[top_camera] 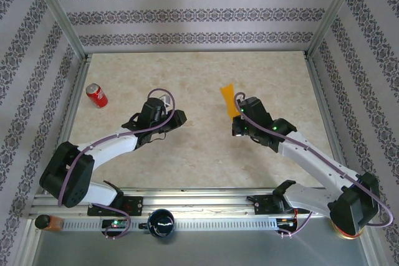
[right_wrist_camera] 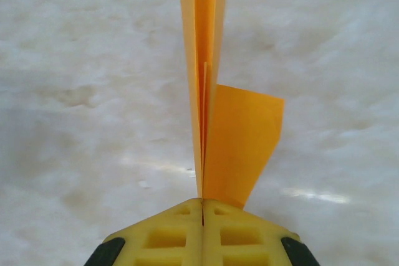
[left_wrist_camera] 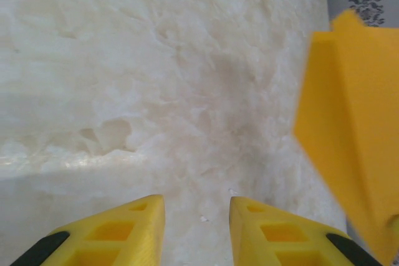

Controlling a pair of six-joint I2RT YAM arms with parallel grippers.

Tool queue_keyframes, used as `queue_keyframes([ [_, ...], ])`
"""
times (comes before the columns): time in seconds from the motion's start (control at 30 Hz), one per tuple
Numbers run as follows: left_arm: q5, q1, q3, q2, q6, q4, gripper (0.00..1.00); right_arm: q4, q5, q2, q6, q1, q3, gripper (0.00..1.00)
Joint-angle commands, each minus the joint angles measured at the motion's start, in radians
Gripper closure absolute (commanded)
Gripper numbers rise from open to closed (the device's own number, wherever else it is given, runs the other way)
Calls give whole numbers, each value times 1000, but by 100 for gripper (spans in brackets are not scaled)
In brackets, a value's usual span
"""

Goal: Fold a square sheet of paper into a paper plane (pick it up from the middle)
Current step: Turn over the paper at the center of the table, then rotate the paper at the center of the table.

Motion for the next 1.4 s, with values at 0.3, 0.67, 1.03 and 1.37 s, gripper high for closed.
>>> queue_keyframes([
  [0.3,-227,32,-64,-155,-23,-188,68,-132,465,271,-157,168,120,100],
  [0.67,-329,83,-134,-348,-33,-285,62,-189,260,575,-156,305,233,97],
  [1.03,-193,89,-90,-230,-20,-232,60,113,-404,438,-103,228,132,59],
  [1.37,75,82,-35,-8,-41,-54,70,436,-935,447,120,-177,-85,87],
])
